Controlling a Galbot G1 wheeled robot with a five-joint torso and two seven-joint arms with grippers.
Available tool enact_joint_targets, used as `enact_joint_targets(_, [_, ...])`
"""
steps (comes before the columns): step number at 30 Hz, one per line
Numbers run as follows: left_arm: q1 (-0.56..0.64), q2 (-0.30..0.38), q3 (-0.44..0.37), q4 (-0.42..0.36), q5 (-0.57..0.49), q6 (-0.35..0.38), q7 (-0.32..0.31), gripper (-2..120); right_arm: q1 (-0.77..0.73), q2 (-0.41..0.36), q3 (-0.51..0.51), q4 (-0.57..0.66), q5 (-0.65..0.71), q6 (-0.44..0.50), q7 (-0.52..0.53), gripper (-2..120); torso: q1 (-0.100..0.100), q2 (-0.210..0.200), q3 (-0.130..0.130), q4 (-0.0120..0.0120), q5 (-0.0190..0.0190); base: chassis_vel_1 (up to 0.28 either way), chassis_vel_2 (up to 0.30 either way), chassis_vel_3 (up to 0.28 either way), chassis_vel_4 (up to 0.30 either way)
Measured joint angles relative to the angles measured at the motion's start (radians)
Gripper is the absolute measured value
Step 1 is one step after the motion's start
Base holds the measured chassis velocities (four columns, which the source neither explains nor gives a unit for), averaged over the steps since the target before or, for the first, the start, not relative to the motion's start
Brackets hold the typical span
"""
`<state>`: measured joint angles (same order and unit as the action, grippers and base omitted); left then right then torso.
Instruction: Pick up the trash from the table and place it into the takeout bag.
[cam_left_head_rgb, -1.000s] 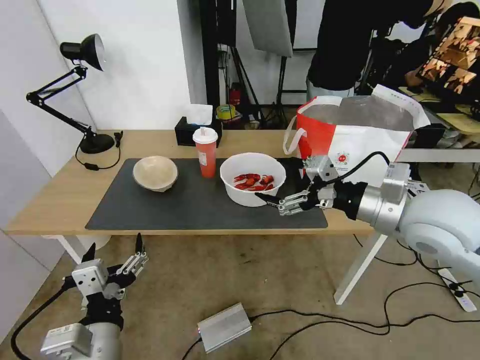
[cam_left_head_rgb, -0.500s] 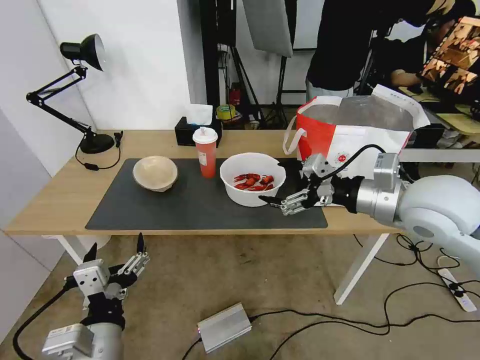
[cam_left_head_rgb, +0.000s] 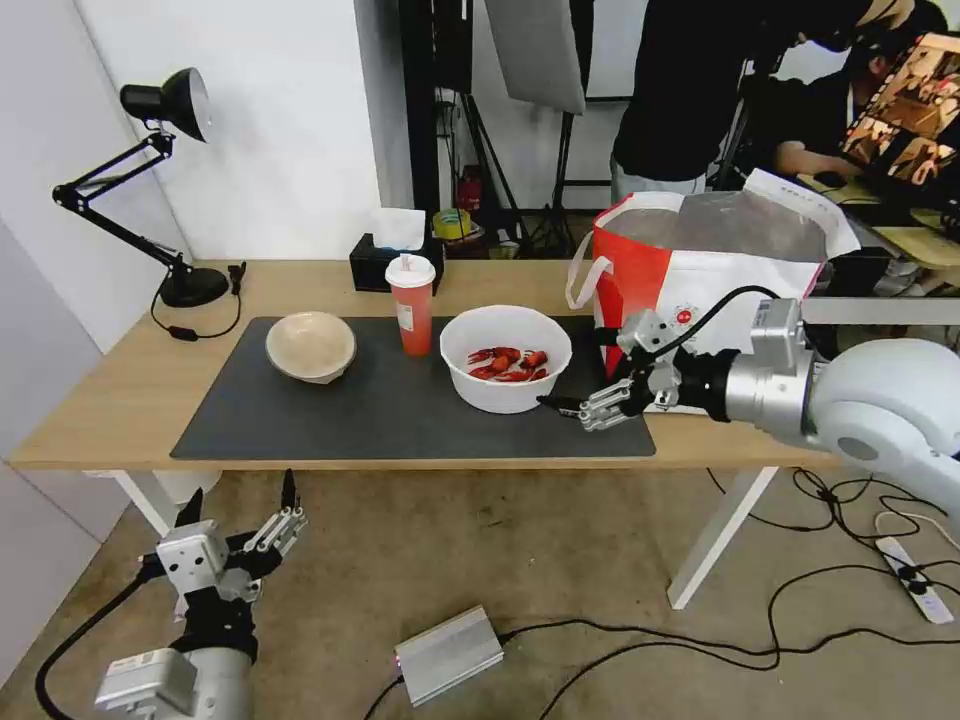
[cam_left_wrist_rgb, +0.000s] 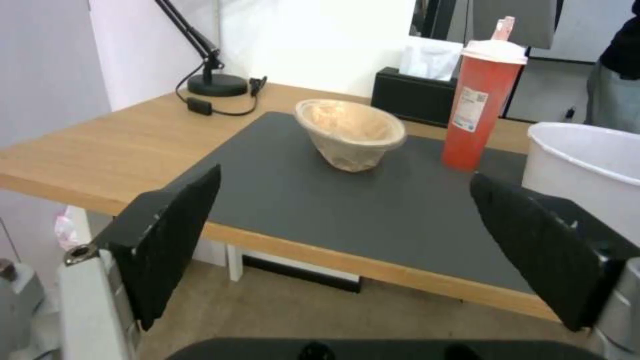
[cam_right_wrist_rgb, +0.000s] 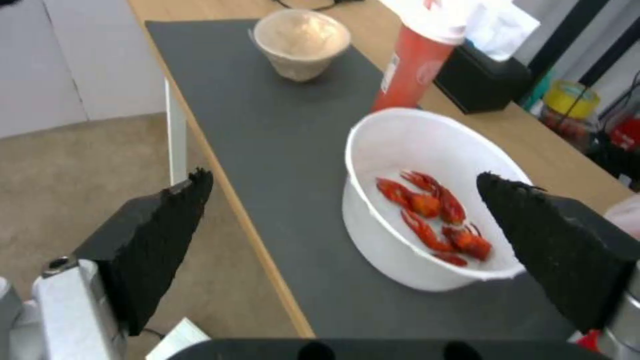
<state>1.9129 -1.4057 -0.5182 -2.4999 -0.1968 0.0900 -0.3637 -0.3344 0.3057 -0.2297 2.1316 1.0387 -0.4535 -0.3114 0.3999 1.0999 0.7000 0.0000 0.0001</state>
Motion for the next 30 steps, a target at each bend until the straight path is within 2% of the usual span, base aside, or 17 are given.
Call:
enact_joint_targets(11, [-0.015,0.001,0.019,0.0,-0.003,0.017,0.001,100,0.006,-0.014,0.001,-0.038,0.0,-0.03,-0.019,100,0.0,0.0,0.0,0.0,-0.0001,0.0,0.0,0.0,0.0])
enact_joint_targets(19, [-0.02,0.001,0.025,0.0,-0.003,0.017,0.002,100,-0.002,-0.017,0.001,-0.053,0.001,-0.03,-0.03,100,0.0,0.0,0.0,0.0,-0.0001,0.0,0.0,0.0,0.0])
enact_joint_targets(30, [-0.032,0.003,0.029,0.0,-0.008,0.022,0.002,100,0.031,0.003,-0.028,-0.109,-0.031,-0.001,-0.096,100,0.0,0.0,0.0,0.0001,-0.0001,0.0,0.0,0.0,0.0])
